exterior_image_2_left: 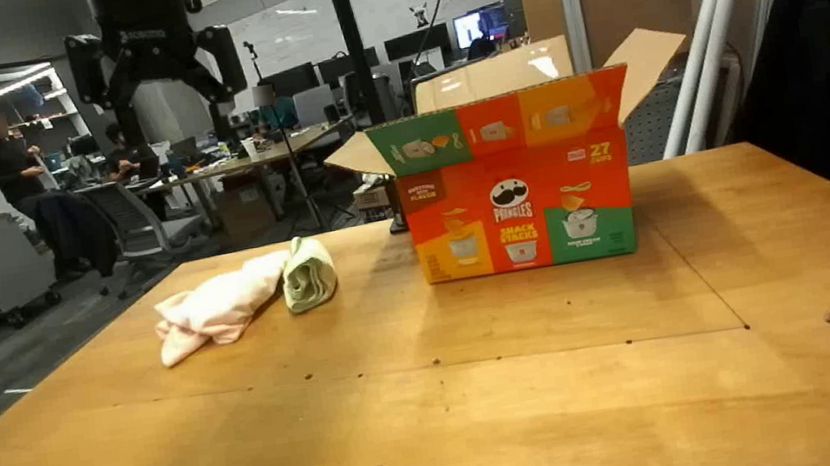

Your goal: Pick up the clothes from the table and put them in the box.

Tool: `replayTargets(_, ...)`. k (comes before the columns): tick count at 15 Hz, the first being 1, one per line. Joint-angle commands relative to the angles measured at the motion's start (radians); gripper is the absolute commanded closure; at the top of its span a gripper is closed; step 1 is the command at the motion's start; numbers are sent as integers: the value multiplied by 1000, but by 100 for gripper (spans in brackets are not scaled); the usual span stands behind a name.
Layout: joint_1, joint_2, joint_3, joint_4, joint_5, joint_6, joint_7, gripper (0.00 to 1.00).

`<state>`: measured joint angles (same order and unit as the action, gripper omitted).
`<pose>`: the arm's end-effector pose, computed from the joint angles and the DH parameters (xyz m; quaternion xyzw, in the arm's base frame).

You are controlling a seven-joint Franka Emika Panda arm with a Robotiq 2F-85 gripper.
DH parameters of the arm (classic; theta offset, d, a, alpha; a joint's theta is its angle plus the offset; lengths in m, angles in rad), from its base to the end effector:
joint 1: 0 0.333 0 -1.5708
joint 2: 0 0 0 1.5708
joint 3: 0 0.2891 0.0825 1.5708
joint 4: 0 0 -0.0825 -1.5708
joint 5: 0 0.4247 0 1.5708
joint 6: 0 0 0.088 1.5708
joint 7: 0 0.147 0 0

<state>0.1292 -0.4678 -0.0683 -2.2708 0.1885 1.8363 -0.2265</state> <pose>0.4667 0.0500 0.4690 -0.9866 -0.1227 -0.0241 0.1049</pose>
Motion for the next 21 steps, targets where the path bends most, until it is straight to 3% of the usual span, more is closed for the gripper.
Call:
replayTargets(1, -19, 1, 16, 6, 7, -3, -6, 0)
replayTargets(11, -12, 13, 21, 20, 11, -3, -15, 0)
replayTargets(21, 41, 69, 55, 25, 19, 57, -213, 0)
